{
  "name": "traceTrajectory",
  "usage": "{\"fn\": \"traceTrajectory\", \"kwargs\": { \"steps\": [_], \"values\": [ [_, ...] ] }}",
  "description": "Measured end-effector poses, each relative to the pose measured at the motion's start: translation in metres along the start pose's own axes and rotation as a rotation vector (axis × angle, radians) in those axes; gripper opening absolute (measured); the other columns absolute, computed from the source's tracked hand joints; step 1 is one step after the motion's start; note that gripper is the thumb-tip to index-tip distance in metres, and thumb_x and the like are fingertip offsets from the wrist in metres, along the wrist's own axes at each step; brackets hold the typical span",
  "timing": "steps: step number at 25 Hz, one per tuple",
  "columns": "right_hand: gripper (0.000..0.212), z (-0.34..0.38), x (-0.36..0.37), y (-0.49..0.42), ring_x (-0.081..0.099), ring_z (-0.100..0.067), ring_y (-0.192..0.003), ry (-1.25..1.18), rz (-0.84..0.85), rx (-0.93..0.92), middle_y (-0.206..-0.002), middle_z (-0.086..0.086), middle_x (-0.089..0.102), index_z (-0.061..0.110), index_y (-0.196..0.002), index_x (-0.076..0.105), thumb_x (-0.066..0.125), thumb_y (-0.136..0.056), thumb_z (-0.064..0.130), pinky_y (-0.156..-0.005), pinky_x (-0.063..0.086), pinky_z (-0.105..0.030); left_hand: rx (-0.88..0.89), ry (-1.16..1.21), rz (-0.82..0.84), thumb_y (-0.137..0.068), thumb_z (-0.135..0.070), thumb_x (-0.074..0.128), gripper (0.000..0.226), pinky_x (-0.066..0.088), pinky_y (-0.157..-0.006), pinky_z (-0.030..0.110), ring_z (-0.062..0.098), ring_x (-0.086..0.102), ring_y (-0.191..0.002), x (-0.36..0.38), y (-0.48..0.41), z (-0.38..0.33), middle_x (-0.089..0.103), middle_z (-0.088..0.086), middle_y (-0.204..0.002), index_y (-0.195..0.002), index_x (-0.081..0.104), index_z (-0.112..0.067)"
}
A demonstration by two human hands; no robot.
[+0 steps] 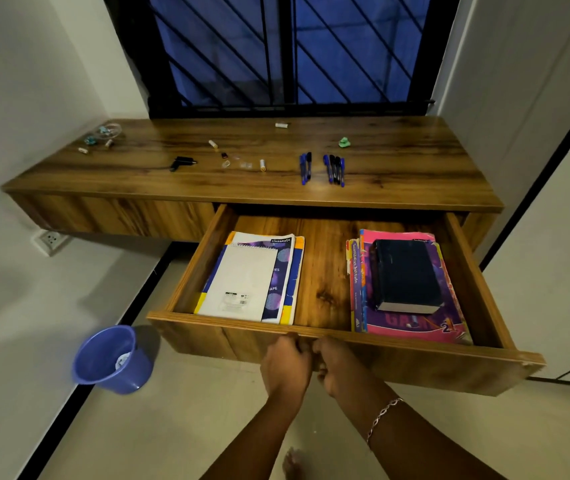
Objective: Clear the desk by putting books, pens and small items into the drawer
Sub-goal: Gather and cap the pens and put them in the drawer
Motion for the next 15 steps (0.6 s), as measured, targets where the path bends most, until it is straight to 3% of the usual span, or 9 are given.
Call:
{"fn": "traceTrajectory", "kwargs": {
  "steps": [2,4,6,8,11,13,15],
  "values": [
    [0.014,0.007,0.006,0.007,0.043,-0.013,-0.063,-0.078,0.020,0.008,-0.075,-0.005,0.049,0.012,-0.078,0.047,0.046,-0.091,0.007,-0.053,0.035,-0.023,0.162,0.047,-0.087,-0.095,-0.029,0.046,0.026,0.049,-0.074,0.027,0.023,0.063,-0.094,-0.020,0.000,-0.020,0.068,0.010,-0.099,-0.098,0.064,-0.011],
    [0.016,0.016,0.006,0.022,0.038,-0.014,-0.062,-0.042,0.022,0.002,-0.073,-0.005,0.043,0.012,-0.074,0.045,0.049,-0.088,0.006,-0.052,0.032,-0.023,0.300,0.036,-0.155,-0.095,-0.030,0.046,0.029,0.051,-0.084,0.029,0.020,0.058,-0.107,-0.036,-0.006,-0.034,0.065,0.011,-0.107,-0.107,0.063,-0.009],
    [0.014,0.029,0.006,0.032,0.037,-0.013,-0.063,-0.043,0.046,-0.022,-0.071,-0.005,0.041,0.010,-0.075,0.047,0.051,-0.087,0.004,-0.053,0.032,-0.022,0.379,-0.081,-0.149,-0.095,-0.031,0.045,0.034,0.045,-0.097,0.030,0.019,0.047,-0.121,-0.046,-0.017,-0.049,0.059,0.010,-0.122,-0.118,0.058,-0.009],
    [0.002,0.051,0.007,0.045,0.043,-0.015,-0.069,0.007,0.061,-0.096,-0.076,-0.006,0.045,0.004,-0.088,0.053,0.052,-0.088,0.003,-0.063,0.038,-0.025,0.426,-0.259,-0.118,-0.096,-0.034,0.042,0.040,0.037,-0.107,0.031,0.019,0.032,-0.133,-0.050,-0.031,-0.058,0.047,0.008,-0.137,-0.129,0.050,-0.013],
    [0.044,0.096,0.000,0.047,0.050,-0.023,-0.109,0.353,-0.033,-0.387,-0.124,-0.010,0.048,0.009,-0.135,0.039,0.051,-0.093,0.010,-0.089,0.045,-0.033,0.477,-0.466,-0.033,-0.096,-0.043,0.036,0.055,0.012,-0.118,0.039,0.025,0.002,-0.145,-0.044,-0.050,-0.063,0.017,0.004,-0.156,-0.145,0.026,-0.019],
    [0.055,0.125,-0.007,0.045,0.041,-0.027,-0.129,0.577,-0.148,-0.613,-0.144,-0.009,0.036,0.013,-0.144,0.024,0.048,-0.094,0.011,-0.096,0.043,-0.033,0.500,-0.559,0.036,-0.096,-0.050,0.028,0.063,-0.002,-0.118,0.040,0.026,-0.010,-0.145,-0.036,-0.064,-0.066,-0.001,0.005,-0.159,-0.149,0.010,-0.020],
    [0.058,0.143,-0.012,0.032,0.042,-0.028,-0.128,0.681,-0.205,-0.692,-0.147,-0.011,0.034,0.012,-0.146,0.020,0.047,-0.094,0.009,-0.094,0.043,-0.030,0.532,-0.626,0.065,-0.096,-0.053,0.024,0.068,-0.009,-0.116,0.039,0.025,-0.015,-0.145,-0.033,-0.077,-0.072,-0.010,0.007,-0.158,-0.150,0.000,-0.019]
  ]
}}
Point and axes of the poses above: each hand's wrist, its own y-axis away from the middle knuckle, its own x-axis out of the palm, z = x × y, the point moved 8 cm from there along -y, towards the middle knuckle
